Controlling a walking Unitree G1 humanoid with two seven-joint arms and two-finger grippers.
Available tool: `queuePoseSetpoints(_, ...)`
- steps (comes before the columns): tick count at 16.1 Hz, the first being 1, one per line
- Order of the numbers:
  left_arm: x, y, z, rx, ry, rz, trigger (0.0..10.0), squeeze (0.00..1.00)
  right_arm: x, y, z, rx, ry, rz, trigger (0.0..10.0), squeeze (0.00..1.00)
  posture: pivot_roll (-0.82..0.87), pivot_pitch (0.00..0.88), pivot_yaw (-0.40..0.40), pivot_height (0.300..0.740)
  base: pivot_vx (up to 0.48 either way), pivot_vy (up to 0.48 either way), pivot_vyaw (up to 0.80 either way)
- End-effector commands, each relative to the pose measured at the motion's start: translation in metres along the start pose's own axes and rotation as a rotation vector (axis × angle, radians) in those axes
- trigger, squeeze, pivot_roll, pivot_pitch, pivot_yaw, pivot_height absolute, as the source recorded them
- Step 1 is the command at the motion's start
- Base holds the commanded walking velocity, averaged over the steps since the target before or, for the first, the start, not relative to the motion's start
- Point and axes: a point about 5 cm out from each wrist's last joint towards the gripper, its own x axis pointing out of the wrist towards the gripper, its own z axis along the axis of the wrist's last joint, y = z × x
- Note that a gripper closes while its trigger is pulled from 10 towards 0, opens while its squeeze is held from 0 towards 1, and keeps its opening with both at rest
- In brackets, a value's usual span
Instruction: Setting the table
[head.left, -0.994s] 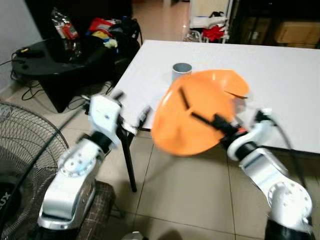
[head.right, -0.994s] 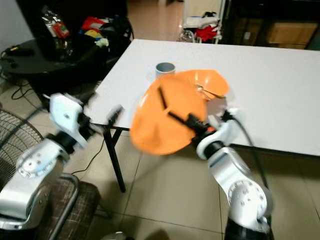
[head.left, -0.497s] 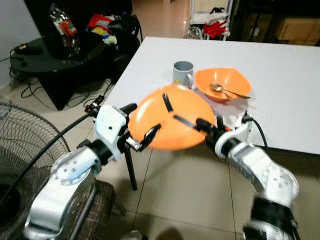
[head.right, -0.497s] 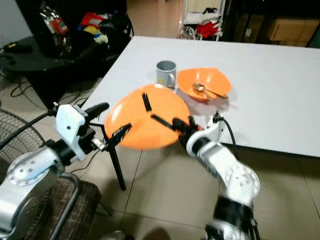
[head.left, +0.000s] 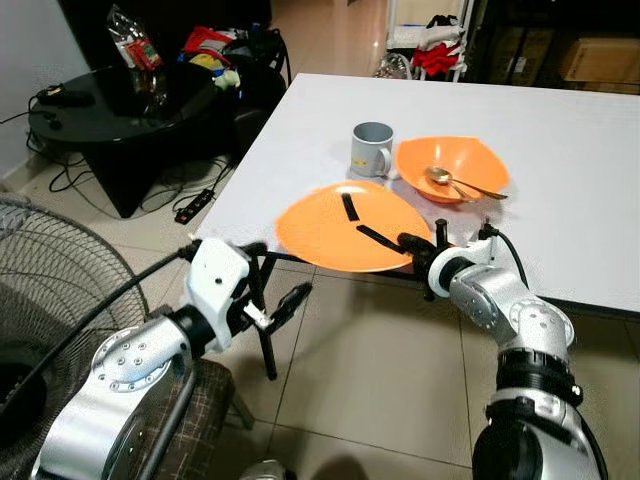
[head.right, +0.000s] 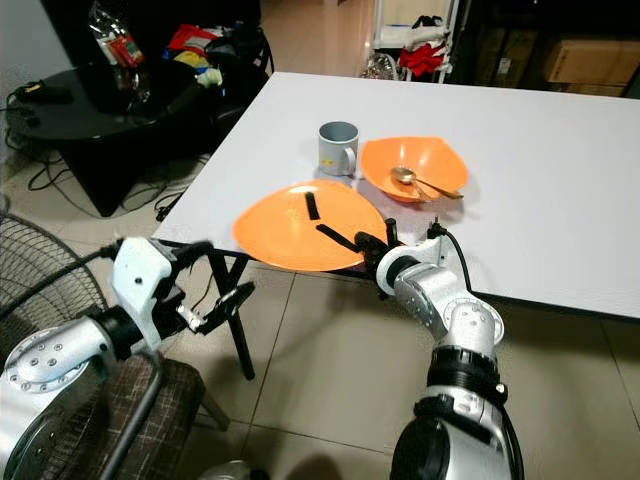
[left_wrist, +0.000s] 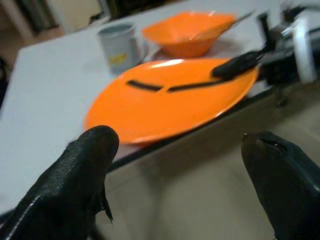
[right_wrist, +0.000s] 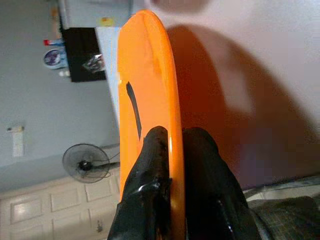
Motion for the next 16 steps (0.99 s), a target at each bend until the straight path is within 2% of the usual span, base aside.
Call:
queuePoseSetpoints(1, 0.0, 0.005, -0.01, 0.019, 0.059, 0.036, 10.0, 0.0, 0.004, 0.009, 0.008, -0.006, -0.046, 0.025, 10.0, 0.0, 0.08, 0.0, 0.047, 0.74, 0.0, 0.0, 0.0)
queuePoseSetpoints(5, -0.001, -0.002, -0.015, -0.012, 0.065, 0.016, 10.0, 0.0, 0.013, 0.004, 0.02, 0.007, -0.119, 0.006, 10.0, 0.0, 0.08, 0.0, 0.055, 0.74, 0.0, 0.0, 0.0)
queuePoseSetpoints(11, 0.001, -0.007, -0.012, -0.016, 0.053, -0.012, 10.0, 0.0, 0.029, 0.009, 0.027, -0.086, -0.207, -0.002, 10.0, 0.0, 0.08, 0.014, 0.072, 0.74, 0.0, 0.0, 0.0)
queuePoseSetpoints(16, 0.003, -0.013, -0.009, -0.056, 0.041, -0.058, 10.0, 0.0, 0.033, 0.005, 0.024, -0.063, -0.242, -0.016, 10.0, 0.0, 0.09, 0.036, 0.073, 0.74, 0.0, 0.0, 0.0)
